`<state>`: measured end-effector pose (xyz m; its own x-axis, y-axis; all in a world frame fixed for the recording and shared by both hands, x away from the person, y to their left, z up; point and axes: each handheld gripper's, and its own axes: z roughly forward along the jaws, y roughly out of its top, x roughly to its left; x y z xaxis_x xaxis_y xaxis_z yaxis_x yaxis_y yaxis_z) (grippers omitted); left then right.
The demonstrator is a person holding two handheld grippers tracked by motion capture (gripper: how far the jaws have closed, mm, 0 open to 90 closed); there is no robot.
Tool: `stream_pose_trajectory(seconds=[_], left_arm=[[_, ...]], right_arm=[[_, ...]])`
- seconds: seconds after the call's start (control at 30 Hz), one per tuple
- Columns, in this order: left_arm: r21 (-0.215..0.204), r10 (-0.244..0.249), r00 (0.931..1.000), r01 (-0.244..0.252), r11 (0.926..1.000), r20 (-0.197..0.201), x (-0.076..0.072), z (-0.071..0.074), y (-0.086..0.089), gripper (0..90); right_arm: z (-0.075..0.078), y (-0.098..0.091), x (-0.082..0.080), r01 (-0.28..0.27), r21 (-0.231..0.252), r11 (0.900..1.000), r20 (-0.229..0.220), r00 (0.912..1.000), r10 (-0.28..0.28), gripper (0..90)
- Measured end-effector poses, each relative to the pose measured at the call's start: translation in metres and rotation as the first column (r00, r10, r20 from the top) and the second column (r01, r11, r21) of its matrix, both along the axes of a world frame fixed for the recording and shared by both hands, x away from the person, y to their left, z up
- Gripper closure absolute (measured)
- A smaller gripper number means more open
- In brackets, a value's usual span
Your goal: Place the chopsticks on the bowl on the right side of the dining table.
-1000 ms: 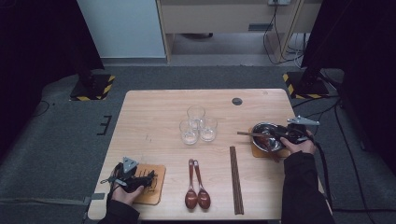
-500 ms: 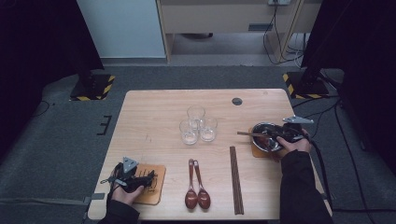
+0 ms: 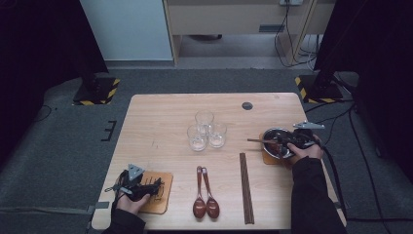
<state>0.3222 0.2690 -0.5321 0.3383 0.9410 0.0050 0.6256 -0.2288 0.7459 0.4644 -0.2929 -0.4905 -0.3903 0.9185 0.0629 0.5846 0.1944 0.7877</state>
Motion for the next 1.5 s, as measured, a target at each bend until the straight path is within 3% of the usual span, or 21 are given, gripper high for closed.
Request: stream_pose_trajectory(seconds=[0.6, 1.13, 1.5], left_arm=[[0.0, 0.0, 1.0, 0.0, 1.0, 0.0, 0.0, 0.0, 0.0, 5.1], [0.0, 0.0, 1.0, 0.0, 1.0, 0.0, 0.0, 0.0, 0.0, 5.1], [0.0, 0.0, 1.0, 0.0, 1.0, 0.0, 0.0, 0.0, 0.0, 5.1]], right_arm=[[0.002, 0.001, -0.004, -0.028, -0.003, 0.9996, -0.015, 0.9995, 0.027, 50.6], [0.025, -0.009, -0.019, -0.029, 0.078, 0.9965, 0.065, 0.9976, 0.023, 49.9], [0.047, -0.003, -0.031, -0.084, 0.114, 0.99, 0.131, 0.989, 0.069, 49.7]])
